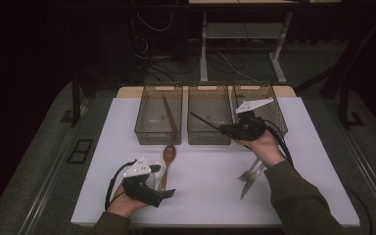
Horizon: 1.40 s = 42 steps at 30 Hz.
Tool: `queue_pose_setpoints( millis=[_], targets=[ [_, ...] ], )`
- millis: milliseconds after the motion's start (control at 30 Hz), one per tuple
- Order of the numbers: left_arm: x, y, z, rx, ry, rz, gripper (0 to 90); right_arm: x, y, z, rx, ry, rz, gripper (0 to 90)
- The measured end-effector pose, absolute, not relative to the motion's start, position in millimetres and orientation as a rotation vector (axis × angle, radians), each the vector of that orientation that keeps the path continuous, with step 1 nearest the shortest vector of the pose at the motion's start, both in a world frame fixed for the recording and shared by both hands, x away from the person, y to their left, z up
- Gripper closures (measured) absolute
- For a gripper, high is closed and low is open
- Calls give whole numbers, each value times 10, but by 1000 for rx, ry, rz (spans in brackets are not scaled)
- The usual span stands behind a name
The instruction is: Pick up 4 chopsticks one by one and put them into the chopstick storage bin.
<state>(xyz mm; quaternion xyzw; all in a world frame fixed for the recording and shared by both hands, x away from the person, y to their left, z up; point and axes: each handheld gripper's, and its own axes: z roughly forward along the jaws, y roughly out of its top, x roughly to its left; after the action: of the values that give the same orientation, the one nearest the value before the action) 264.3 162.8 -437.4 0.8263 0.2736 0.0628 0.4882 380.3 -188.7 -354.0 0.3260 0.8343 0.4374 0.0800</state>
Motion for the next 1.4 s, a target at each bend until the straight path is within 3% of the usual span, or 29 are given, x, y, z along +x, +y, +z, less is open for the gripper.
queue_pose_setpoints(
  millis=[1400],
  targets=[
    [2640, 1612, -4378, 2003, 656, 145, 0, 4605, -668, -3459, 995, 2575, 1129, 857]
  ],
)
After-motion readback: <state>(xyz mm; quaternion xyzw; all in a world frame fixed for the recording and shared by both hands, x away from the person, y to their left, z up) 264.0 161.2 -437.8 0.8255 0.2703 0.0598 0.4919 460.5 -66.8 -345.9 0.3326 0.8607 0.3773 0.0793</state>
